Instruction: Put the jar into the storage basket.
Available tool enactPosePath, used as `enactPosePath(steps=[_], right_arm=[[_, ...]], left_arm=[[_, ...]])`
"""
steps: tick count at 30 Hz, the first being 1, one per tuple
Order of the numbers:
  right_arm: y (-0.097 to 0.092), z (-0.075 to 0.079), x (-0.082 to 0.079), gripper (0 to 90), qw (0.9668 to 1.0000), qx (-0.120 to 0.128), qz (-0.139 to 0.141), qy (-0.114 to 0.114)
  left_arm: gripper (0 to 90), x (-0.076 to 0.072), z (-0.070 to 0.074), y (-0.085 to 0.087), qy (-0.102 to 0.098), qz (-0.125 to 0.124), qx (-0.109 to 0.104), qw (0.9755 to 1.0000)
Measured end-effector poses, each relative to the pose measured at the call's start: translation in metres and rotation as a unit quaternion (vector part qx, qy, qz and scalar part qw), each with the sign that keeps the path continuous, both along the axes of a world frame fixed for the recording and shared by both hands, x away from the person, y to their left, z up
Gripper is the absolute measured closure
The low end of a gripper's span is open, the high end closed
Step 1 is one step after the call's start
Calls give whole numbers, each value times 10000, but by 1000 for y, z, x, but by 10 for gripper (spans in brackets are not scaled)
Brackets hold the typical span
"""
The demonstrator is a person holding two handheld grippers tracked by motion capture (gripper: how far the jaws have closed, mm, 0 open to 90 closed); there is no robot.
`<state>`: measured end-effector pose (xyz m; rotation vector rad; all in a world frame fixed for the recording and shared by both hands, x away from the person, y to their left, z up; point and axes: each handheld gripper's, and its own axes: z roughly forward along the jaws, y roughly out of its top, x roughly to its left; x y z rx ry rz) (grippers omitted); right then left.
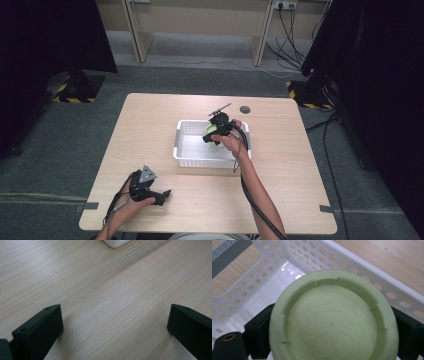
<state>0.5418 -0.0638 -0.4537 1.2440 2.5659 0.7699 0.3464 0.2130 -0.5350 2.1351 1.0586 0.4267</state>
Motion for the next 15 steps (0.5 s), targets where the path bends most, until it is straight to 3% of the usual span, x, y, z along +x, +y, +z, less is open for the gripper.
enactPosePath(steps=[15], right_arm=[[10,-7,5,112,9999,-91,-56,-50]], left_arm=[[0,0,0,0,2,-1,3,10000]])
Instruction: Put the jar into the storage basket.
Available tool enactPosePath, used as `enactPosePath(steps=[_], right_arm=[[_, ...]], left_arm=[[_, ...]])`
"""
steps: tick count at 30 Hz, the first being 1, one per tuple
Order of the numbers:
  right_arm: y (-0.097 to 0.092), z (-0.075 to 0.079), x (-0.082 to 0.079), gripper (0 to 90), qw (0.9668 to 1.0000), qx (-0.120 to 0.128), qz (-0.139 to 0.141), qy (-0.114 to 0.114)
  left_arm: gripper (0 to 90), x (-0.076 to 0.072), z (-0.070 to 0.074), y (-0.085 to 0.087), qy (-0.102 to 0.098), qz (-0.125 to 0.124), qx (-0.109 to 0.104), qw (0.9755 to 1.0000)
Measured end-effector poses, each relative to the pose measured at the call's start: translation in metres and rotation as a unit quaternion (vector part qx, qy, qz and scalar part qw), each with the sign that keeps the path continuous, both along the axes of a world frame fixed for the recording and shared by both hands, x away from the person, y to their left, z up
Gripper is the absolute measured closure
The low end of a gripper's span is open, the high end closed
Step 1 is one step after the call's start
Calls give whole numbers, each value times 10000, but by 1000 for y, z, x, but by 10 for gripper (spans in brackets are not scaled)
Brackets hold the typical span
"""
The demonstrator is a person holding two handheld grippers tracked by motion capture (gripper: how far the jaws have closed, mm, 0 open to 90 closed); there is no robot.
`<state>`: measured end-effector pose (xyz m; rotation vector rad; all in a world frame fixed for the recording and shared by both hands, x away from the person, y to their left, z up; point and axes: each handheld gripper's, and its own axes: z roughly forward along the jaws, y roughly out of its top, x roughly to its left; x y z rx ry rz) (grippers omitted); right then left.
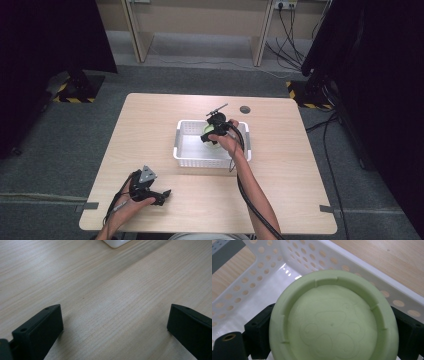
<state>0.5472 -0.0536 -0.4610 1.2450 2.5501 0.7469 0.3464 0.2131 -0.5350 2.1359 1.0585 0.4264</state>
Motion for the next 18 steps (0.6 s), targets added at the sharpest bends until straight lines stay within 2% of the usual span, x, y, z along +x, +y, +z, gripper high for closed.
enactPosePath(steps=[7,10,18], right_arm=[[5,-9,2,112,10000,-24,-17,-35],[4,-11,2,111,9999,-41,-33,-136],[4,-13,1,106,9999,-64,6,-155]], left_arm=[[0,0,0,0,0,-6,8,10000],[0,0,0,0,-3,1,-3,10000],[0,0,0,0,-2,1,-3,10000]])
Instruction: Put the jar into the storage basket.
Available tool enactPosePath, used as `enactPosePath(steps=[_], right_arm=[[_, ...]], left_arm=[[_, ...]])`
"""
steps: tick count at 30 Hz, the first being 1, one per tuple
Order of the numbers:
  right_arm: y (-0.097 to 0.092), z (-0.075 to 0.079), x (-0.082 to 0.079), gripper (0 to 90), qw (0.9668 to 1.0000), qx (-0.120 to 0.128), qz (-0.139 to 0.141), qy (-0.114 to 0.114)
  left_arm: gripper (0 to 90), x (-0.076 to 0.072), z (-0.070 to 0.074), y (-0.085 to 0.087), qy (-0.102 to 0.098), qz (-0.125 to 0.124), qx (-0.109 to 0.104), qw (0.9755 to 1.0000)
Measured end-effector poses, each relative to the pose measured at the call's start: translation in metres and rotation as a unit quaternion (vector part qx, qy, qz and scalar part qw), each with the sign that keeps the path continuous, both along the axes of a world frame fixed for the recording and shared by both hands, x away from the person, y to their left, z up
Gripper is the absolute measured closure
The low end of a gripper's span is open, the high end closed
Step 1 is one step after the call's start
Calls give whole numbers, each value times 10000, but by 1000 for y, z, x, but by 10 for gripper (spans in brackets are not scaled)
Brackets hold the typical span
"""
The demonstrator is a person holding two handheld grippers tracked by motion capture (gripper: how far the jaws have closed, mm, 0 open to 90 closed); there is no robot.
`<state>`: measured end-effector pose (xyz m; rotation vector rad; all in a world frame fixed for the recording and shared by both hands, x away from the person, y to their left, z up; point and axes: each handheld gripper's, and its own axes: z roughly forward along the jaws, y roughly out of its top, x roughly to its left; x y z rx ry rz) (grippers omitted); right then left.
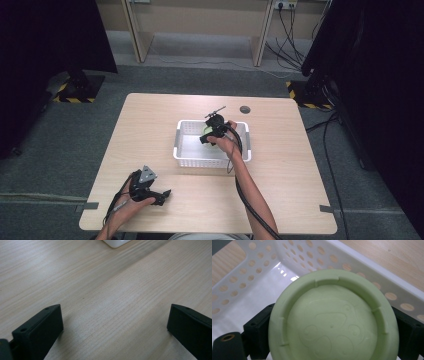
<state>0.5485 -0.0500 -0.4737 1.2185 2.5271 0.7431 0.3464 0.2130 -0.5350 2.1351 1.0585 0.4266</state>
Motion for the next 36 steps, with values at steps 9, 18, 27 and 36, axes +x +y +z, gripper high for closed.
enactPosePath(steps=[9,18,27,36], right_arm=[[-3,4,-5,77,10000,76,-47,-8],[-14,13,-14,74,9996,271,-39,-47],[-19,24,-27,69,9991,352,124,-213],[-28,30,-40,68,9979,524,188,-341]], left_arm=[[0,0,0,0,1,0,0,10000],[0,0,0,0,0,-1,1,10000],[0,0,0,0,2,-8,10,10000],[0,0,0,0,3,-11,19,10000]])
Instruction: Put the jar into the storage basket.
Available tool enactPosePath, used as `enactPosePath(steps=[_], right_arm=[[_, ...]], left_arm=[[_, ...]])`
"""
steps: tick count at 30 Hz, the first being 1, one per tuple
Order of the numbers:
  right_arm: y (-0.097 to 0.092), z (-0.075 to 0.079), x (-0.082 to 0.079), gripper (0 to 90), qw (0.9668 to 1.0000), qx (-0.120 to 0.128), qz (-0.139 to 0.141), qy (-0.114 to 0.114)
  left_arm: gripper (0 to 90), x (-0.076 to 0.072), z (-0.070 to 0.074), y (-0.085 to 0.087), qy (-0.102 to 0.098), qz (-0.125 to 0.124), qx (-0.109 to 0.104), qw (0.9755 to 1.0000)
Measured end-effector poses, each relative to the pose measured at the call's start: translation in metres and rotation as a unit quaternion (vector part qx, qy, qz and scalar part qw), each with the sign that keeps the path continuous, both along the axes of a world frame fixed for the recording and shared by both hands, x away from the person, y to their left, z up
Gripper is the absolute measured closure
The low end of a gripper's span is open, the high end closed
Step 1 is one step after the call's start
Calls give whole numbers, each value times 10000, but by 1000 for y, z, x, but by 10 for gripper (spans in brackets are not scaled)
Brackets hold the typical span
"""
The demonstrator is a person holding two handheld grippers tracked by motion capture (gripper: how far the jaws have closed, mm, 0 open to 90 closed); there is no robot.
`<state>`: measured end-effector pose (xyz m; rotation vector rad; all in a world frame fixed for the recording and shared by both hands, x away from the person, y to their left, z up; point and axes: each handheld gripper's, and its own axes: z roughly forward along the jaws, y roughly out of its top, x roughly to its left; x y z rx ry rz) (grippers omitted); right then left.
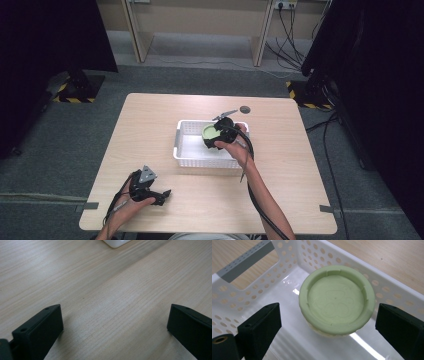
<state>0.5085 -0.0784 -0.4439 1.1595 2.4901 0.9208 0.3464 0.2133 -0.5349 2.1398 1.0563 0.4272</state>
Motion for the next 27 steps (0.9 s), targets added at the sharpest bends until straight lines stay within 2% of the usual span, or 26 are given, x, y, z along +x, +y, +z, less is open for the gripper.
enactPosePath(steps=[17,27], right_arm=[[-16,8,-28,69,9992,267,229,-196],[-26,14,-50,68,9978,406,400,-334]], left_arm=[[0,0,0,0,0,-1,1,10000],[0,0,0,0,0,0,0,10000]])
